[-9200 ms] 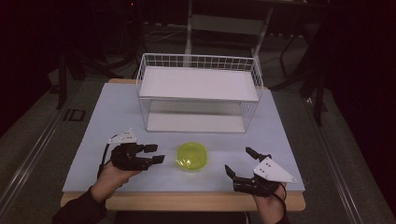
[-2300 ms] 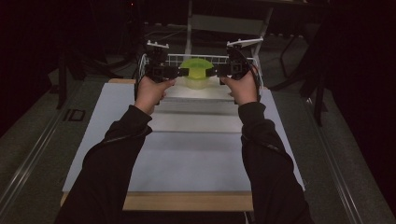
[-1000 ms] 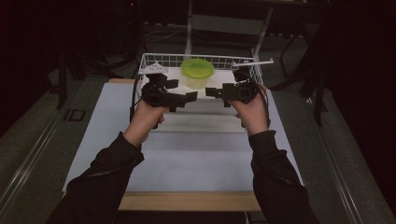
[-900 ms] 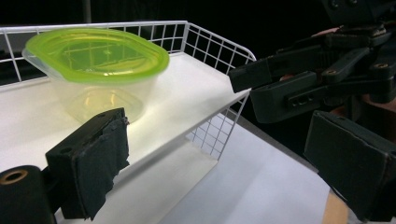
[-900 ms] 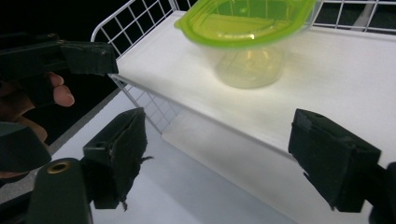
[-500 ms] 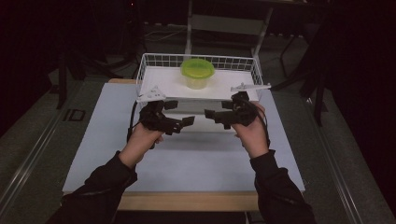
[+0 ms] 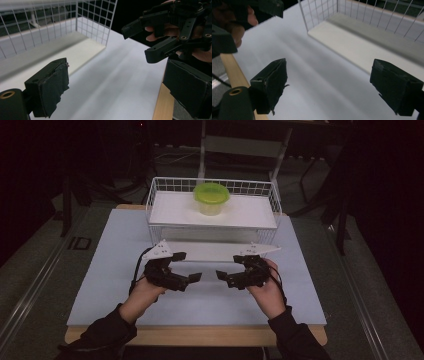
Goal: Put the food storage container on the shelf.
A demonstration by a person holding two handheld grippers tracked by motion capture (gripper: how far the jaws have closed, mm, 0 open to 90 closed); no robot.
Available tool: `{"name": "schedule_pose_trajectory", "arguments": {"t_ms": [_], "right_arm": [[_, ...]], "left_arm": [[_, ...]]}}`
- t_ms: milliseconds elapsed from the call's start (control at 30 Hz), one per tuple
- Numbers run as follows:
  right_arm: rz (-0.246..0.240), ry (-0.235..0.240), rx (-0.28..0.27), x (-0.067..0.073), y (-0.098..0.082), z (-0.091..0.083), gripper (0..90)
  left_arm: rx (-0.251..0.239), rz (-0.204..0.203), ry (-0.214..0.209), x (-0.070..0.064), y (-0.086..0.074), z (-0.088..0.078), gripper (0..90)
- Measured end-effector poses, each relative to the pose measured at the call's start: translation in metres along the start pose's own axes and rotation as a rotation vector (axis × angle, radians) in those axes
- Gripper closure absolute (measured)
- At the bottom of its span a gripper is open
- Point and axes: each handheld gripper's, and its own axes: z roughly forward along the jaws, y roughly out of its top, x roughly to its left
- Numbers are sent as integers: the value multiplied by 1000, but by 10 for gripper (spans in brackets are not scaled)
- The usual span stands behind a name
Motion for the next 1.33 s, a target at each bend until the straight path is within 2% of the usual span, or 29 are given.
{"name": "schedule_pose_trajectory", "arguments": {"t_ms": [133, 500, 700, 800, 833, 867, 933, 1133, 1333], "right_arm": [[-9, 6, 5, 2, -16, 2, 137], [-21, 13, -21, 0, -62, 0, 138], [-17, -6, -16, -7, -74, -5, 138], [-25, -19, -14, -9, -77, -6, 139], [-31, -28, -12, -9, -78, -6, 139], [-52, -52, -1, -10, -81, -4, 139], [-54, -64, 3, -11, -83, -1, 139], [-56, -54, 26, -12, -85, 5, 138], [-30, -52, 19, -16, -86, 5, 138]], "left_arm": [[28, 7, -14, -2, -17, 1, 69], [53, -1, -18, 2, -53, -2, 69], [77, 25, -6, 3, -67, -4, 70], [64, 13, -4, 5, -72, -5, 69], [72, 16, 9, 7, -77, -5, 69], [78, 25, 23, 7, -78, -4, 70], [74, 18, 31, 9, -79, -5, 69], [39, 23, 66, 10, -79, -8, 70], [27, 16, 60, 11, -79, -9, 70]]}}
